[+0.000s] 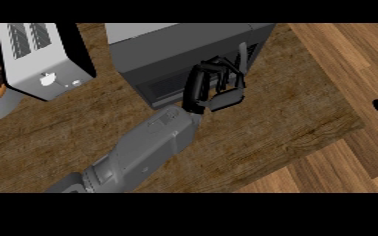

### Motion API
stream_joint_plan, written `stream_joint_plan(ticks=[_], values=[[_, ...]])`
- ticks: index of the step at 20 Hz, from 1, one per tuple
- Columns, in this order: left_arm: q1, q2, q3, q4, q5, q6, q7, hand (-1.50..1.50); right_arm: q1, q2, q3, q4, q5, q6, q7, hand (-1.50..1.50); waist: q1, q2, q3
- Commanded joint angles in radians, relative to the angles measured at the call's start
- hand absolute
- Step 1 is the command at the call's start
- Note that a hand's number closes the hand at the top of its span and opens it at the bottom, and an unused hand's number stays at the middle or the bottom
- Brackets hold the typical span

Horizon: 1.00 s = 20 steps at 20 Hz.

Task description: Pick up the milk, place it into the microwave and close the microwave

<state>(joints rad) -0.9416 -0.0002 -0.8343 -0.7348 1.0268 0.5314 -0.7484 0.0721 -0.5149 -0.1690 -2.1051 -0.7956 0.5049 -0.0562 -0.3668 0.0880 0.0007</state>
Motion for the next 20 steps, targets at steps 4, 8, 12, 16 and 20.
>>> stream_joint_plan(ticks=[4,8,12,16,20], values=[[-0.089,0.0,-0.025,0.089,-0.001,-0.032,0.042,1.5,-0.019,-0.028,-0.01,-0.004,-0.048,0.019,0.012,-1.5,-0.02,0.008,0.002],[-0.082,0.0,-0.059,0.139,-0.005,-0.007,0.06,1.5,-0.034,-0.024,0.001,-0.006,-0.075,0.035,0.002,-1.5,-0.006,0.013,0.004],[-0.073,0.0,-0.06,0.168,0.021,0.04,0.096,1.5,-0.033,-0.045,0.008,-0.008,-0.107,0.058,0.017,-1.5,0.016,0.009,0.003],[-0.058,0.0,-0.075,0.182,0.041,0.063,0.105,1.5,-0.021,-0.055,-0.009,-0.019,-0.128,0.051,0.023,-1.5,0.029,0.0,0.0],[-0.038,0.0,-0.077,0.206,0.068,0.104,0.117,1.5,-0.006,-0.068,-0.032,-0.029,-0.133,0.051,0.026,-1.5,0.055,-0.007,0.0]])
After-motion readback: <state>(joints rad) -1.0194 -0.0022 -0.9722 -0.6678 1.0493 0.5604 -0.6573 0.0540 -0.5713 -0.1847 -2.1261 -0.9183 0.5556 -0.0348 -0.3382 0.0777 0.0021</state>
